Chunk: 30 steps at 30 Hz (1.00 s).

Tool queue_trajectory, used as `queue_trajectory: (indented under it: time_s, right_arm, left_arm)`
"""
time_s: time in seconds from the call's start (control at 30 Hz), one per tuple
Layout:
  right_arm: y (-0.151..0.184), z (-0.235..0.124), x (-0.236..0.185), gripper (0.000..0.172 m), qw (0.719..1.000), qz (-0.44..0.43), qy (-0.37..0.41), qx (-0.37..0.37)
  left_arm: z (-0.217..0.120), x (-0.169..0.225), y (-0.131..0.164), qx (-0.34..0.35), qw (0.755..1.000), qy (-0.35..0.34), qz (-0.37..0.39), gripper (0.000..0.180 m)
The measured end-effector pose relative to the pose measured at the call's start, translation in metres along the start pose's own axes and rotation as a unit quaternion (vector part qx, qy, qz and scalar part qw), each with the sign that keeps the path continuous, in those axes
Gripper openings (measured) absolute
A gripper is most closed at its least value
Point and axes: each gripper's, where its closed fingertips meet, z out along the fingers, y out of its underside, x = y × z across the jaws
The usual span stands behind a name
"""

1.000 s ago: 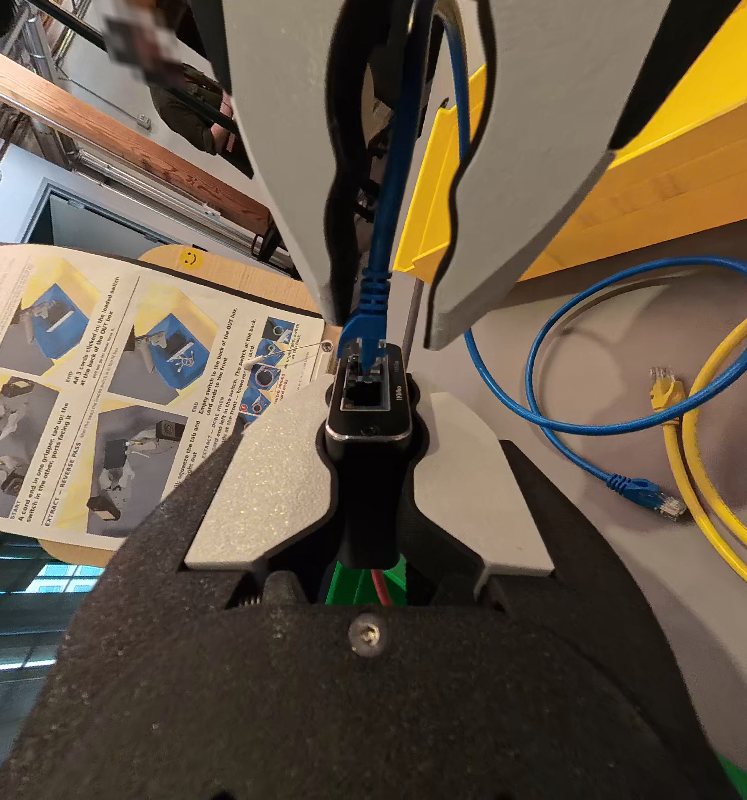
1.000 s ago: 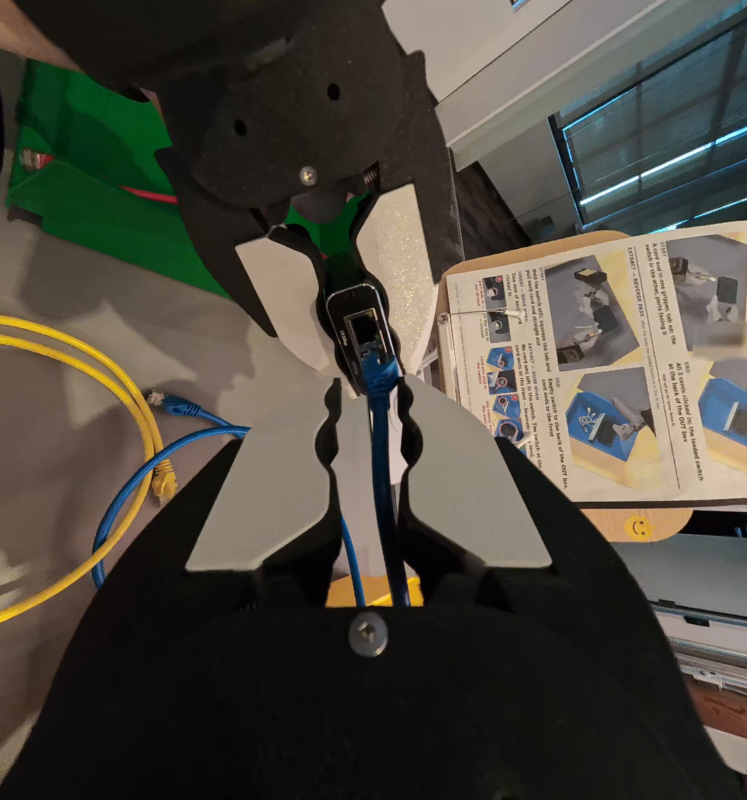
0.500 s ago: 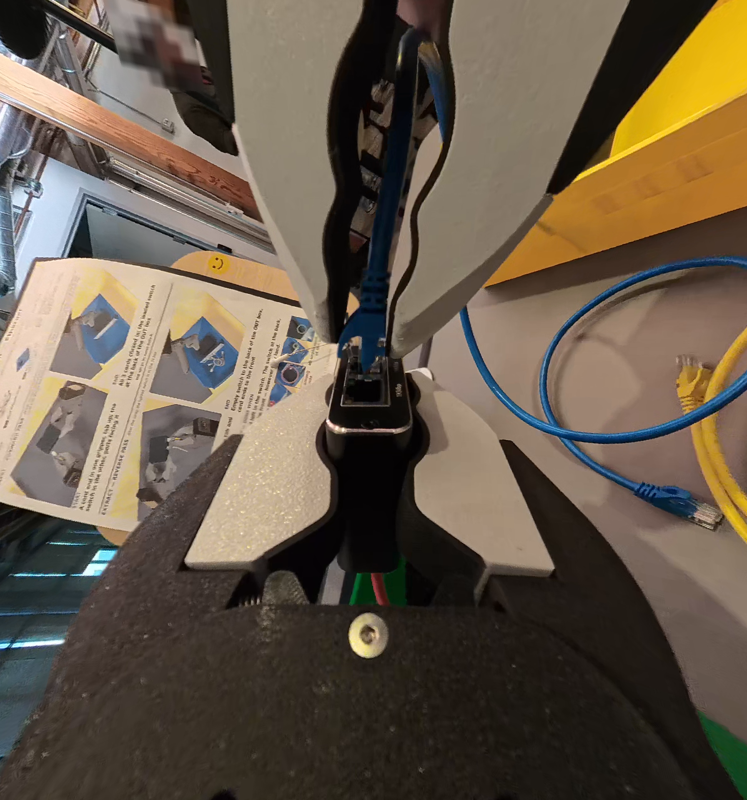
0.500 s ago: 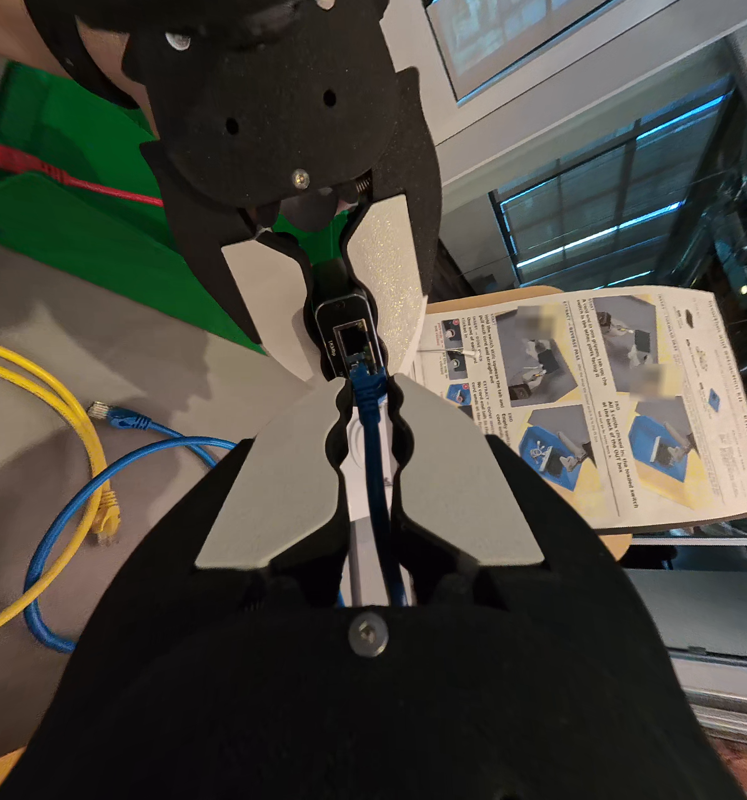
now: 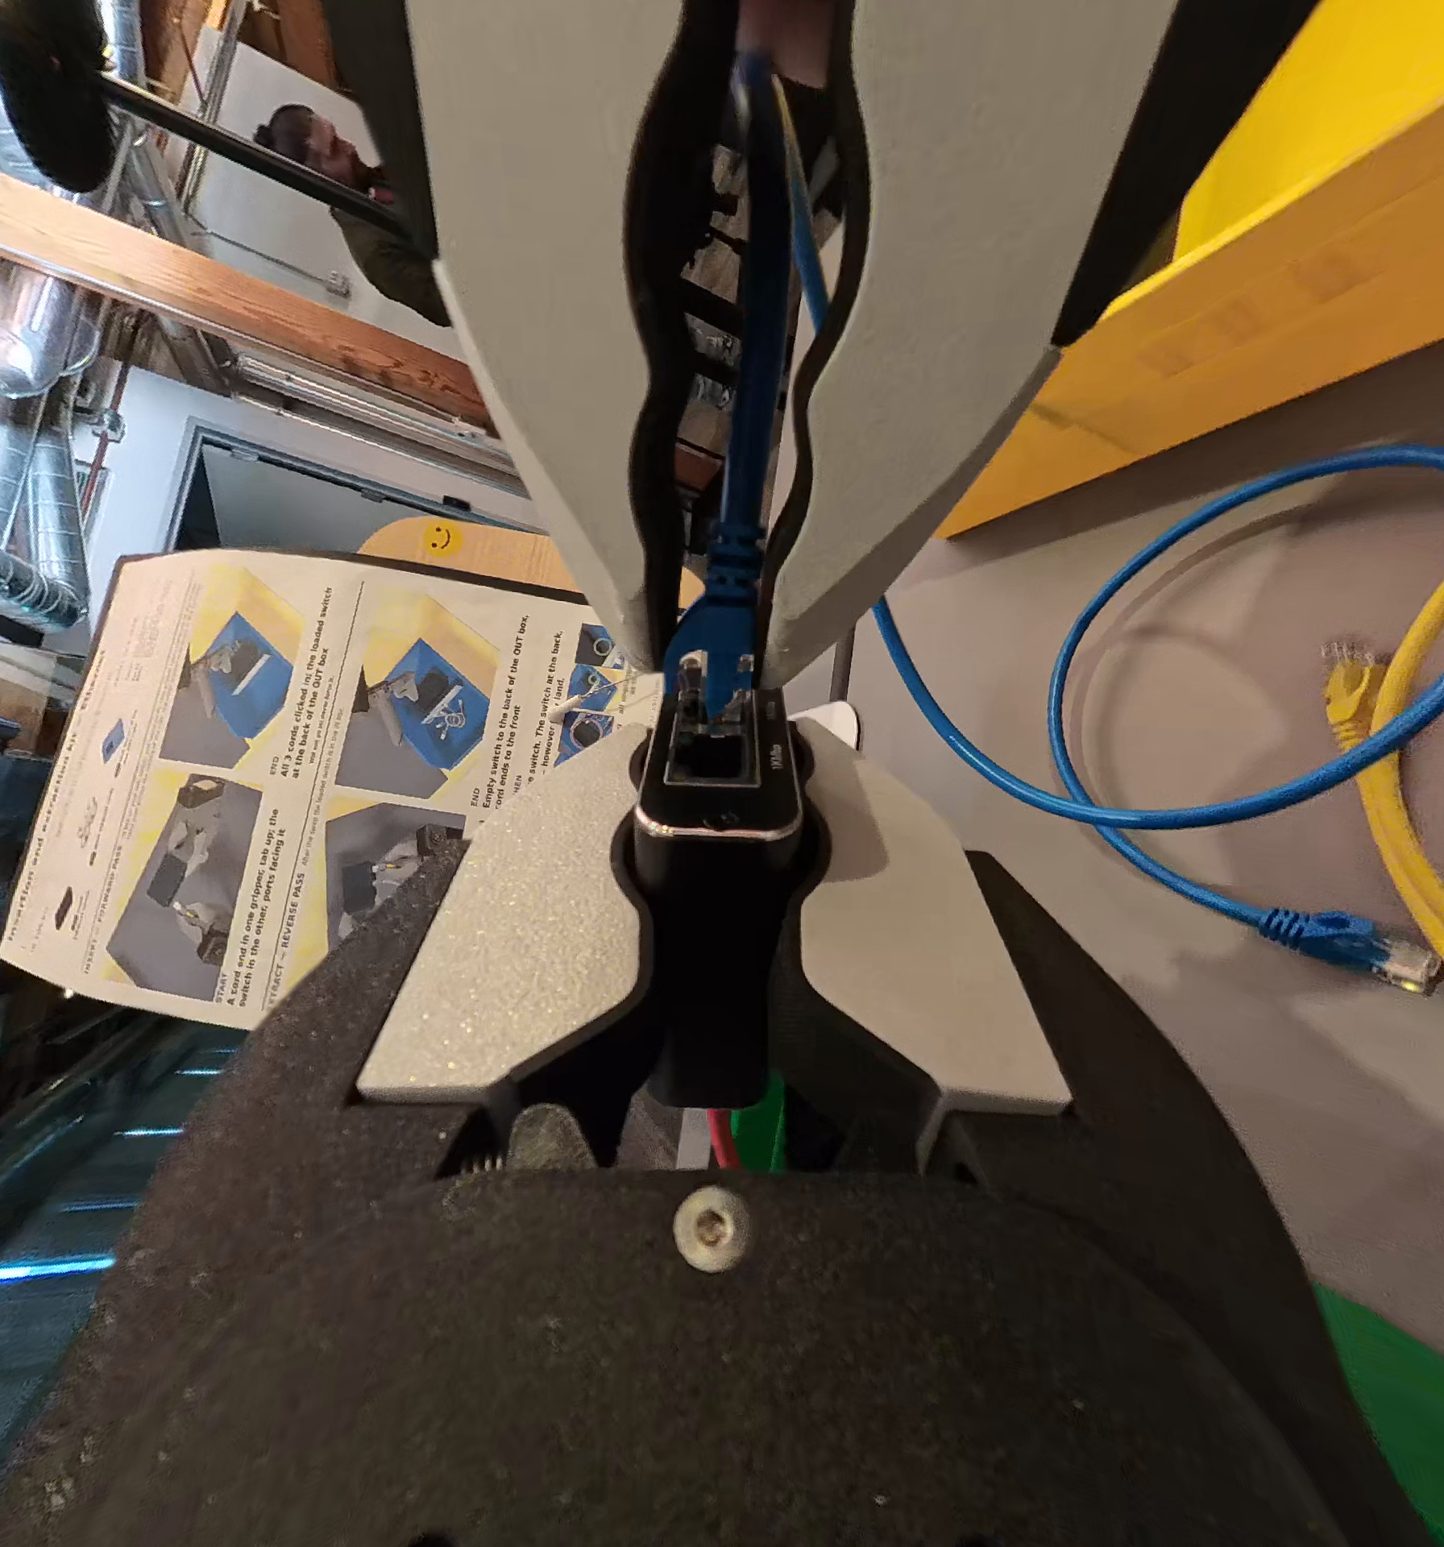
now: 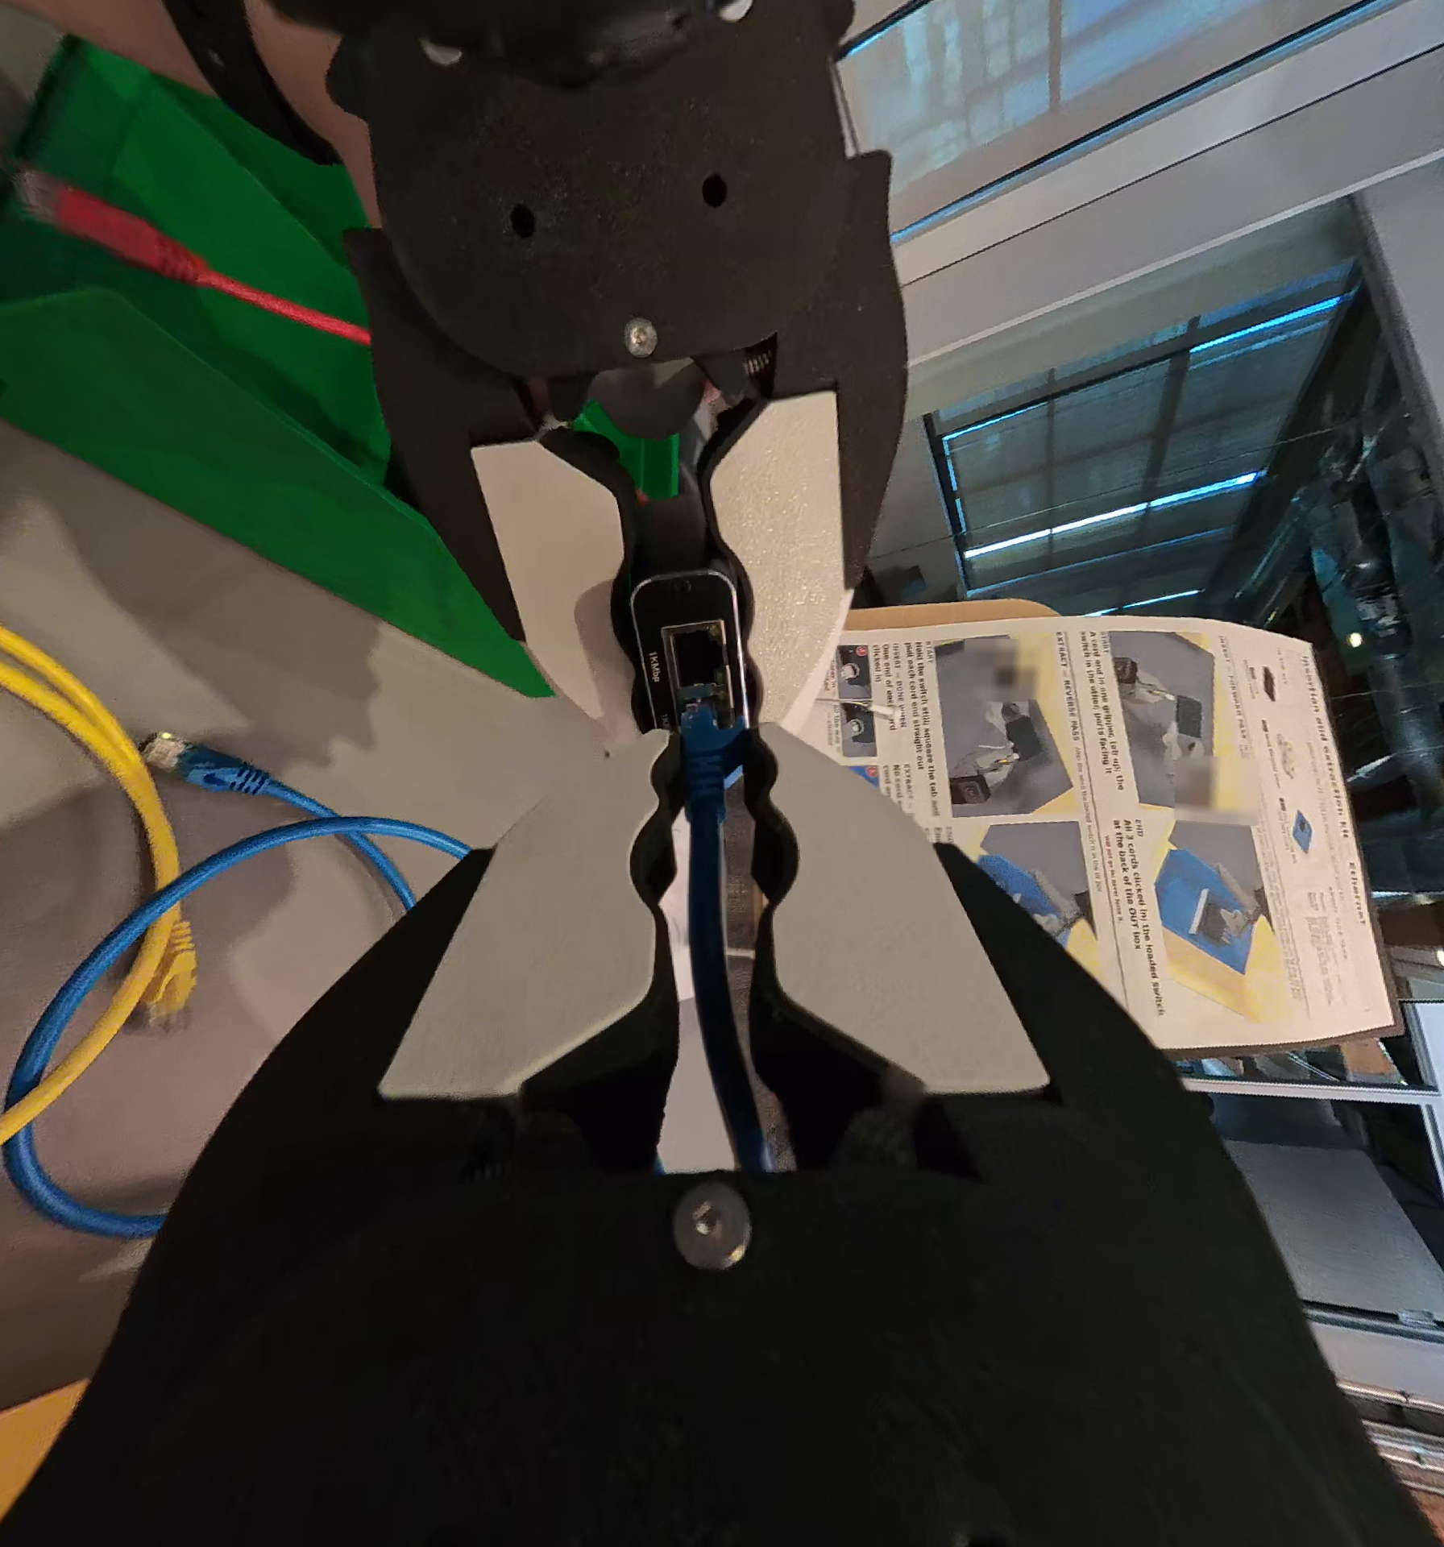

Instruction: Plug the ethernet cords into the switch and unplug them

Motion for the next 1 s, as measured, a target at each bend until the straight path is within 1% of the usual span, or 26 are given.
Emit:
queue_trajectory:
  time_s: [0.2,0.4,0.7,1.0]
  right_arm:
    - [0.006,-0.005,-0.010,0.015,0.999,0.017,-0.046,-0.015]
    - [0.017,-0.004,-0.027,0.016,0.993,0.034,-0.107,-0.042]
    - [0.030,-0.008,-0.048,0.017,0.979,0.065,-0.186,-0.053]
    - [0.033,-0.014,-0.056,0.018,0.971,0.069,-0.216,-0.070]
  left_arm:
    - [0.004,0.007,-0.003,-0.011,0.999,-0.001,0.044,0.027]
    - [0.013,0.024,0.002,-0.020,0.997,0.039,0.058,0.027]
    - [0.023,0.049,0.001,-0.008,0.994,0.098,0.054,0.027]
    - [0.025,0.060,-0.003,-0.003,0.991,0.123,0.059,0.028]
